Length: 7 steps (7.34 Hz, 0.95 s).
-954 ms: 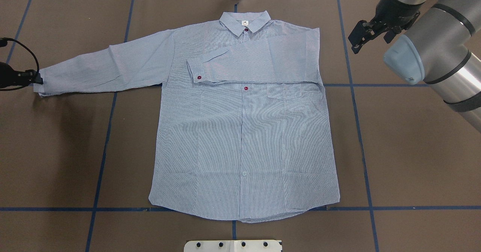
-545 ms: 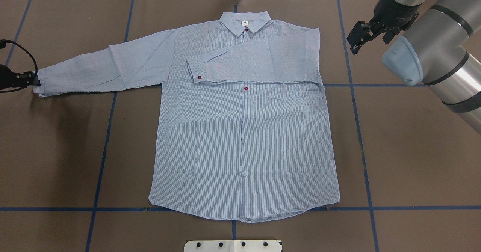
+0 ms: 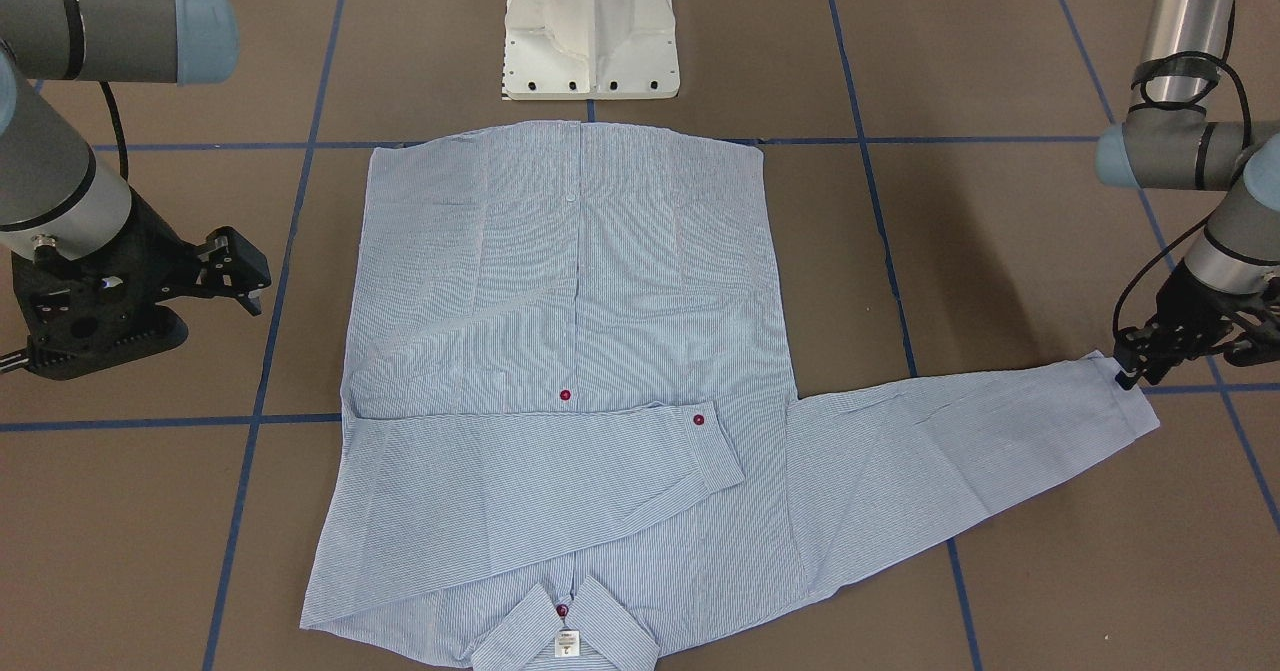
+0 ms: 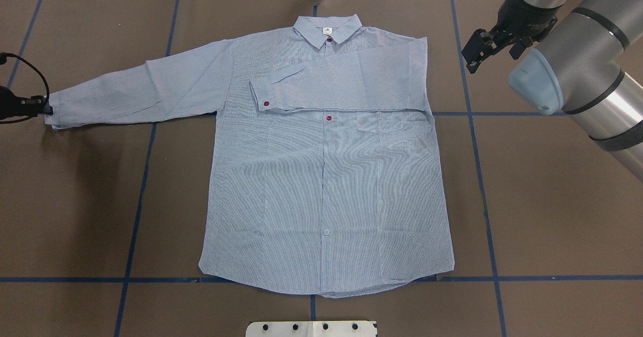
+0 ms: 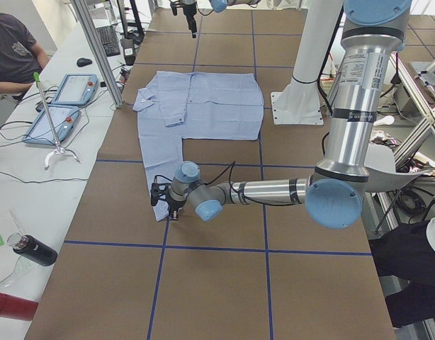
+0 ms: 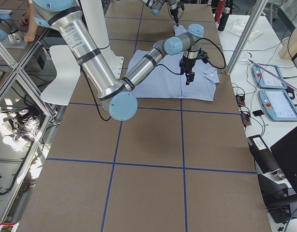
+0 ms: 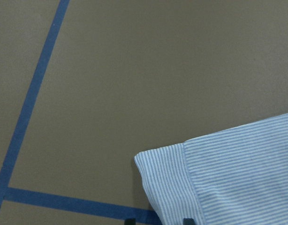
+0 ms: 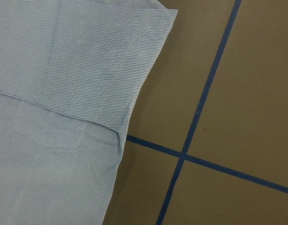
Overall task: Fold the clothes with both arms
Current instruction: 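Lower the left gripper onto the cuff of the sleeve nearest it and grasp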
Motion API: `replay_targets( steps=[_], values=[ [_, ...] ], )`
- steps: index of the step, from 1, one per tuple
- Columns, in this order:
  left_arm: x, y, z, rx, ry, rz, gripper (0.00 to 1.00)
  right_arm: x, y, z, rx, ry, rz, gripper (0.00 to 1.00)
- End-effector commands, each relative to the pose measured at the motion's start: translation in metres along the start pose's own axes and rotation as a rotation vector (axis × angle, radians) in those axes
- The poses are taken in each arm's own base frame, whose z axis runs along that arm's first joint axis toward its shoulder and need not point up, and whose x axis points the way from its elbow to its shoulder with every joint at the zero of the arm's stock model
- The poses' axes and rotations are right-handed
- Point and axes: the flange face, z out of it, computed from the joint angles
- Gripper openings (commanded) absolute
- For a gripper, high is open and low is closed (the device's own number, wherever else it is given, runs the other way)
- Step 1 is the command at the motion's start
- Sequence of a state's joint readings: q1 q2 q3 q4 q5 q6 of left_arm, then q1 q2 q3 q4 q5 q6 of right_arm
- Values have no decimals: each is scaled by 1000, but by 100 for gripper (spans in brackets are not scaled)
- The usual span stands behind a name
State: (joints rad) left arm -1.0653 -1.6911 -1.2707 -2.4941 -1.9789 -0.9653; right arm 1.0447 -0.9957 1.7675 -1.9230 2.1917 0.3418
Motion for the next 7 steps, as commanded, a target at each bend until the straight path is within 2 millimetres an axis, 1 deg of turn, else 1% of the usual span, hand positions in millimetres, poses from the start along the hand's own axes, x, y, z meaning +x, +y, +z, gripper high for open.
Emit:
replay_targets(
  steps=[1, 2, 3, 5, 6, 7],
  values=[
    [1, 0, 1, 0, 0, 1, 45, 0, 0, 1, -2, 0, 3, 100],
    [1, 0, 1, 0, 0, 1, 37, -1, 0, -1, 0, 0, 1, 100],
    [2, -1, 1, 0, 0, 0, 33, 0, 0, 0, -1, 0, 2, 100],
    [6, 2, 4, -6, 3, -14, 27, -2, 0, -2, 5, -2, -1, 100],
    [7, 2, 4, -7, 4, -12, 27, 1, 0, -1, 1, 0, 4, 100],
    [7, 2, 5, -7, 3, -8, 24, 2, 0, -2, 4, -1, 4, 100]
  ],
)
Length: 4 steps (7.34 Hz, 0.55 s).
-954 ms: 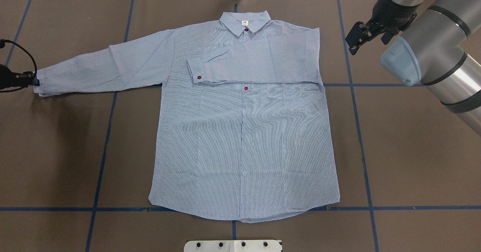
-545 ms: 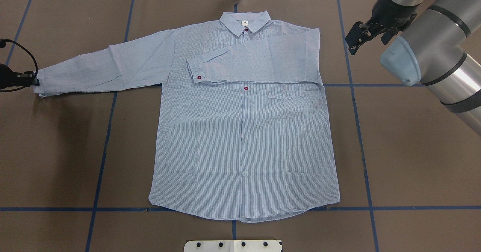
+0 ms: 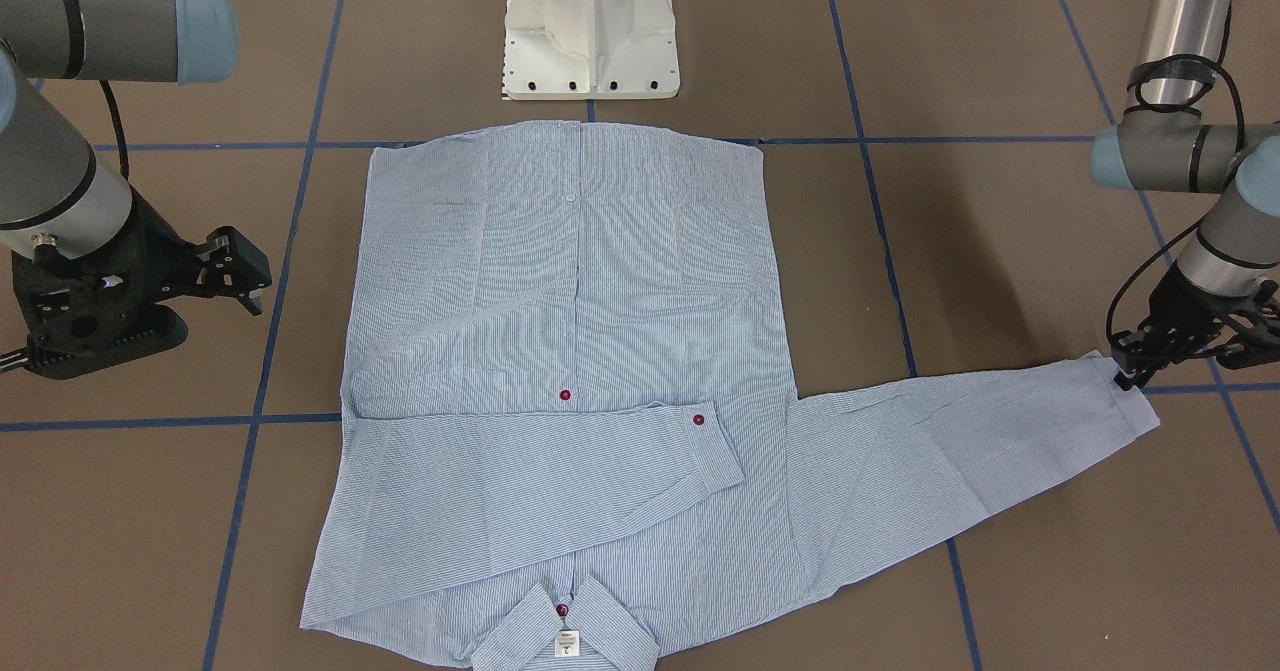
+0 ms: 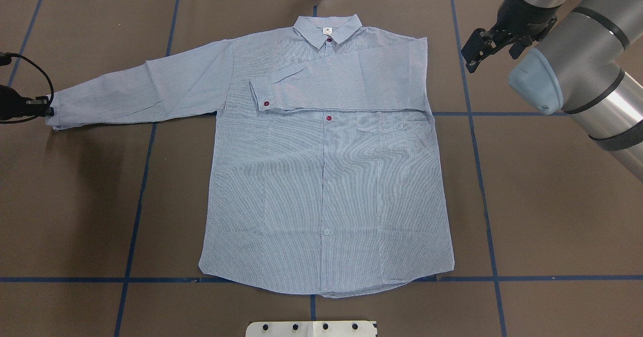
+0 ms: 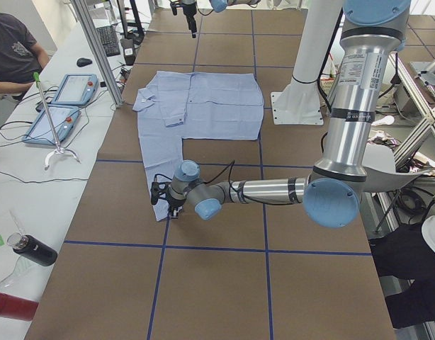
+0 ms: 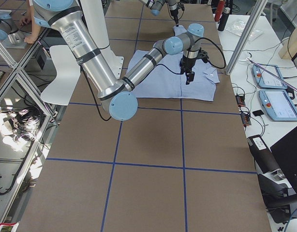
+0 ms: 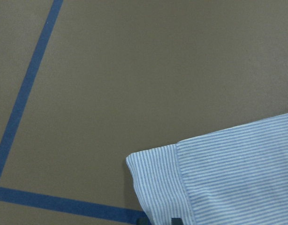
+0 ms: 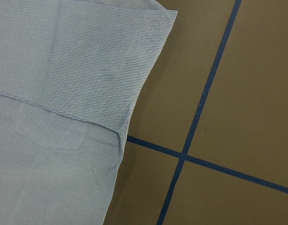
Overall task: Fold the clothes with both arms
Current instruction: 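Lower the left gripper onto the cuff of the sleeve nearest it and grasp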
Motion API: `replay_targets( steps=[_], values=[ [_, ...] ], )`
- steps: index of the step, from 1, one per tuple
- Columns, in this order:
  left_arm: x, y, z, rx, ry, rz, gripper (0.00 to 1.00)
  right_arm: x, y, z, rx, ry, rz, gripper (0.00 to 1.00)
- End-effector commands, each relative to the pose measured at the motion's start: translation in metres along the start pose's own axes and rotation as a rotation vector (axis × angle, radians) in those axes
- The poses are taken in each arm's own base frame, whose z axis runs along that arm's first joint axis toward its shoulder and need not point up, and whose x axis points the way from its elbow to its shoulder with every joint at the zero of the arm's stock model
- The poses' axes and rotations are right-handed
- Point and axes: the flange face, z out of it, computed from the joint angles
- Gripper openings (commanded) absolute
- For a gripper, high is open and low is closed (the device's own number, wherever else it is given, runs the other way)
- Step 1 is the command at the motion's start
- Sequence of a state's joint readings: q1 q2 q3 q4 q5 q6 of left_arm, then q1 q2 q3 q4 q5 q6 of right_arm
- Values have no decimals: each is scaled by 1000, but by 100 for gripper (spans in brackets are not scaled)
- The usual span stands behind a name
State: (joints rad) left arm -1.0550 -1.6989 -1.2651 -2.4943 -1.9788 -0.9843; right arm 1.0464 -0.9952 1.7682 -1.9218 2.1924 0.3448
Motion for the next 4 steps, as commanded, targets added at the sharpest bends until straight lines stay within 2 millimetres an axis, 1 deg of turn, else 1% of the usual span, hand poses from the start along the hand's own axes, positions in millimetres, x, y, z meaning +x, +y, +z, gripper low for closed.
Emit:
replay_targets(
  steps=[1, 2, 3, 4],
  values=[
    [3, 0, -1, 0, 6, 9, 22, 1, 0, -1, 1, 0, 1, 100],
    [5, -1, -3, 2, 10, 6, 0, 3, 1, -1, 2, 0, 1, 100],
    [6, -1, -4, 1, 12, 10, 0, 3, 1, -2, 2, -3, 2, 100],
    [16, -3, -16, 8, 32, 18, 0, 5, 0, -4, 3, -4, 7, 100]
  ],
)
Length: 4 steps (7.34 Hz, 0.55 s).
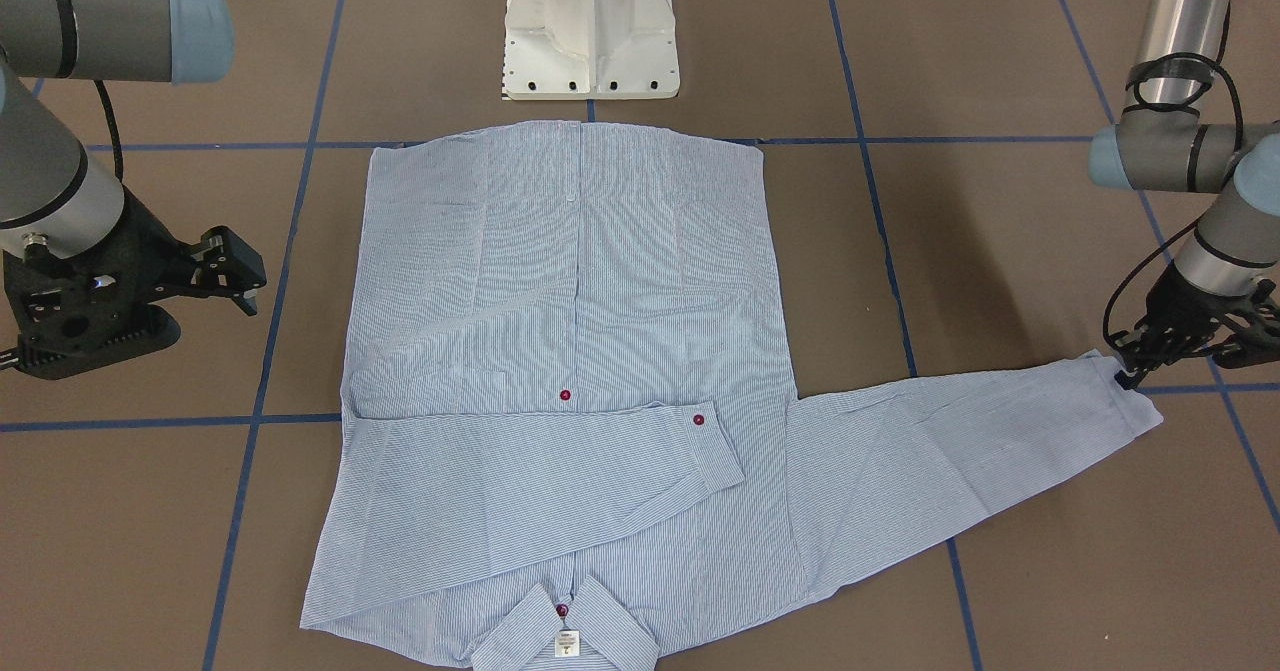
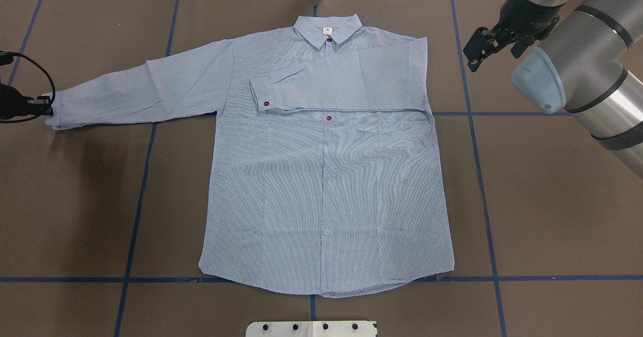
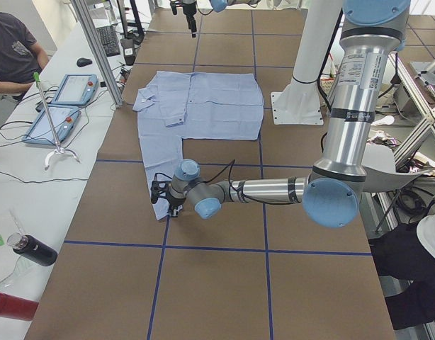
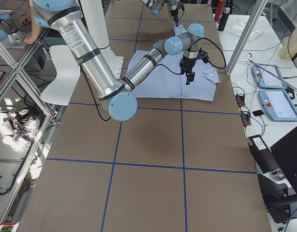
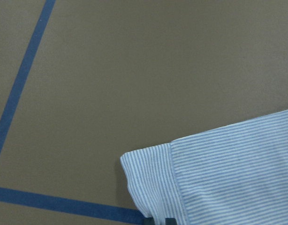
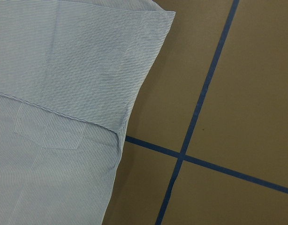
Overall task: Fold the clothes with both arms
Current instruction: 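Lower the left gripper onto the cuff of the sleeve nearest it and grasp, then lift the grasped sleeve with the left gripper and carry it over the shirt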
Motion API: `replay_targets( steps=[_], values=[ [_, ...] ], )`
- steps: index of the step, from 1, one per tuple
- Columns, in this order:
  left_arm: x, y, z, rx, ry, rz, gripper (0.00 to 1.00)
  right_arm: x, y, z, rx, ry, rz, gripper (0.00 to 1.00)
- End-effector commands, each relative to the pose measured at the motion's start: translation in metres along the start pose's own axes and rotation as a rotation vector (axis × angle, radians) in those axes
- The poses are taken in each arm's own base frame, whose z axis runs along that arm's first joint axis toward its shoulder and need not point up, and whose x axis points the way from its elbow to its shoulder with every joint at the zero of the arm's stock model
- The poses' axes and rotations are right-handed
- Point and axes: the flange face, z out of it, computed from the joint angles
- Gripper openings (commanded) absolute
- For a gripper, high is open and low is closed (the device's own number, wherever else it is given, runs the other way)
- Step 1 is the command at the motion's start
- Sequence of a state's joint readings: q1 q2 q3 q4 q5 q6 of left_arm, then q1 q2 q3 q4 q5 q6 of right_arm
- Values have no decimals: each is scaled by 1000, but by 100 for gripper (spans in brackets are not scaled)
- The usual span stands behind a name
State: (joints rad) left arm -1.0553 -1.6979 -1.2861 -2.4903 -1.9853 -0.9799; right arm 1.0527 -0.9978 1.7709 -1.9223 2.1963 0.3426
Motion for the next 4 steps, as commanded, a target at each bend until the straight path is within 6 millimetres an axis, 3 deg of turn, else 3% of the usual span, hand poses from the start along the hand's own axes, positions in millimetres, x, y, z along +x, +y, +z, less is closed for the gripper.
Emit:
replay_targets(
  steps=[1, 2, 3, 4],
  values=[
    [20, -3, -25, 11, 37, 13, 0, 12, -1, -12, 8, -18, 22, 100],
    [33, -7, -37, 15, 43, 14, 0, 23, 2, -20, 5, -41, 48, 100],
    [61, -15, -53, 9, 39, 12, 0, 35, 7, -21, 2, -42, 68, 100],
    [93, -20, -84, 21, 56, 6, 0, 36, 19, -26, -1, -39, 73, 100]
  ],
)
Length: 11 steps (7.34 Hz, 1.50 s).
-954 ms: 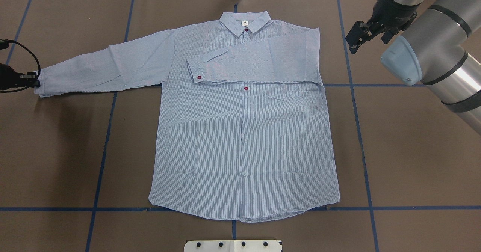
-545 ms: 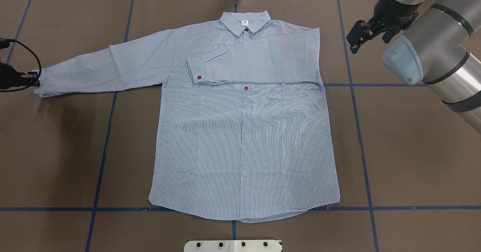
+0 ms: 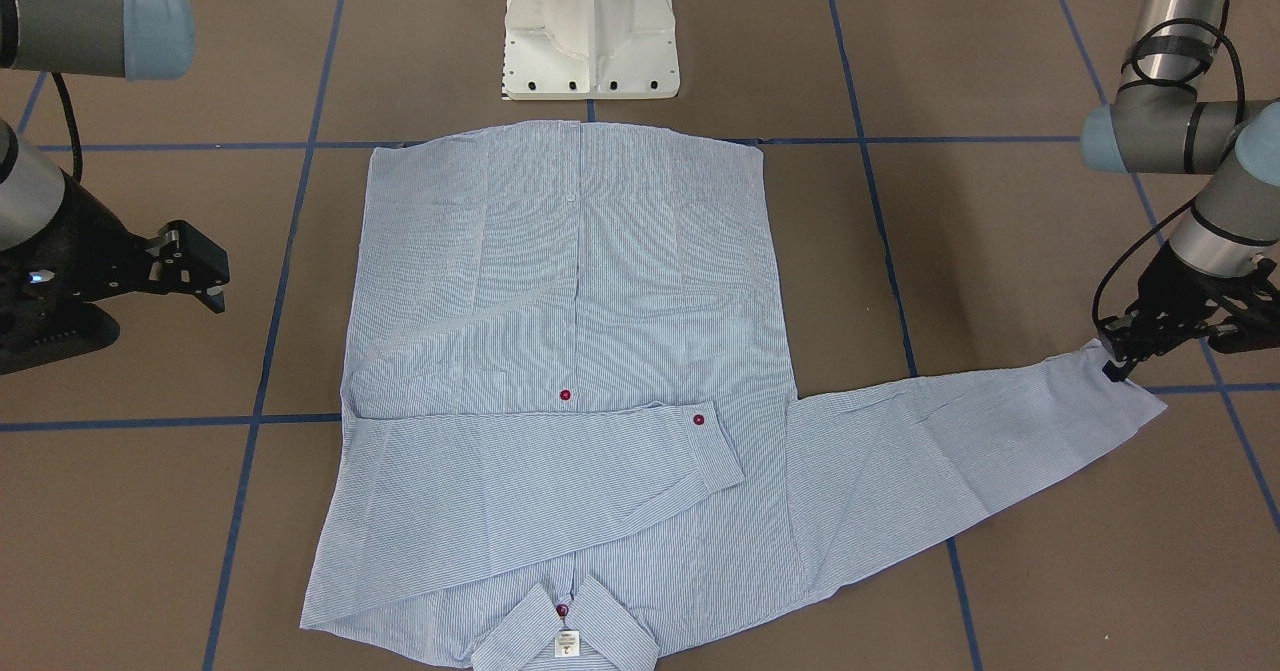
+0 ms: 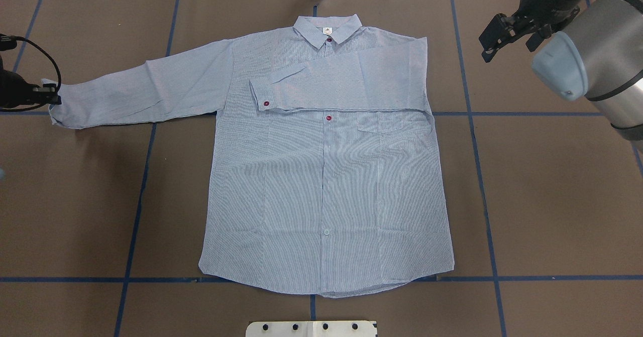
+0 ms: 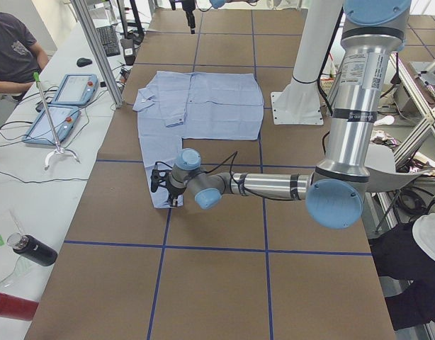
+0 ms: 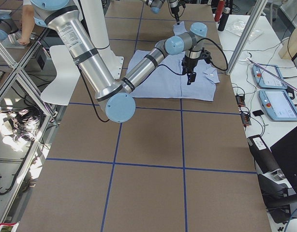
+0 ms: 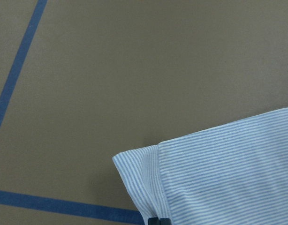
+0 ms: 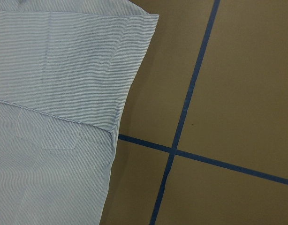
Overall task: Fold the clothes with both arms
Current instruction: 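Lift the grasped sleeve with the left gripper and carry it over the shirt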
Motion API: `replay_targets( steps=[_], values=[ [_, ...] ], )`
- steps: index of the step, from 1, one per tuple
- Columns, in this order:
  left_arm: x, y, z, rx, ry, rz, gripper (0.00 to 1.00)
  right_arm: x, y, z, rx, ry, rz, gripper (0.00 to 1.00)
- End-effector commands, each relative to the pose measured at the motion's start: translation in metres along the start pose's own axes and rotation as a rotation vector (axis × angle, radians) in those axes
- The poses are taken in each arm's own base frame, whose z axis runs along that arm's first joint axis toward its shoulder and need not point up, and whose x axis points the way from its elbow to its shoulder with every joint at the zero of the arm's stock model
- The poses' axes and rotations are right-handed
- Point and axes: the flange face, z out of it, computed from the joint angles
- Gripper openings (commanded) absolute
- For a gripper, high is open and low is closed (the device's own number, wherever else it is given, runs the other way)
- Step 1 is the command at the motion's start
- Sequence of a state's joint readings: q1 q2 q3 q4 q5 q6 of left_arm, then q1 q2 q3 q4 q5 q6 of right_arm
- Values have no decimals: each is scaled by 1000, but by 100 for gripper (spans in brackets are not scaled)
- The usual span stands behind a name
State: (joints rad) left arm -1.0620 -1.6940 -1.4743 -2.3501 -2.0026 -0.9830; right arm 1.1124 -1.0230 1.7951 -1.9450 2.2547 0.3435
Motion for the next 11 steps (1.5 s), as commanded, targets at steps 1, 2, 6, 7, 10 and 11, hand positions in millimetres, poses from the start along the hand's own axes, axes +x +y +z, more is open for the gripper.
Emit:
replay_targets(
  steps=[1, 2, 6, 7, 10, 11],
  values=[
    [81, -18, -57, -10, -5, -45, 0, 18, 23, -14, 0, 3, 36, 100],
    [150, -48, -83, -34, -25, -97, 0, 27, 32, -13, -8, 8, 49, 100],
    [373, -50, -80, -186, 123, -374, 0, 83, 52, 5, -32, 53, 106, 100],
    [413, -56, -73, -206, 124, -429, 0, 86, 53, 12, -45, 54, 111, 100],
    [471, -64, -102, -214, 199, -474, 0, 85, 53, 11, -44, 51, 111, 100],
    [506, -72, -103, -227, 221, -534, 0, 84, 53, 11, -42, 48, 109, 100]
  ],
)
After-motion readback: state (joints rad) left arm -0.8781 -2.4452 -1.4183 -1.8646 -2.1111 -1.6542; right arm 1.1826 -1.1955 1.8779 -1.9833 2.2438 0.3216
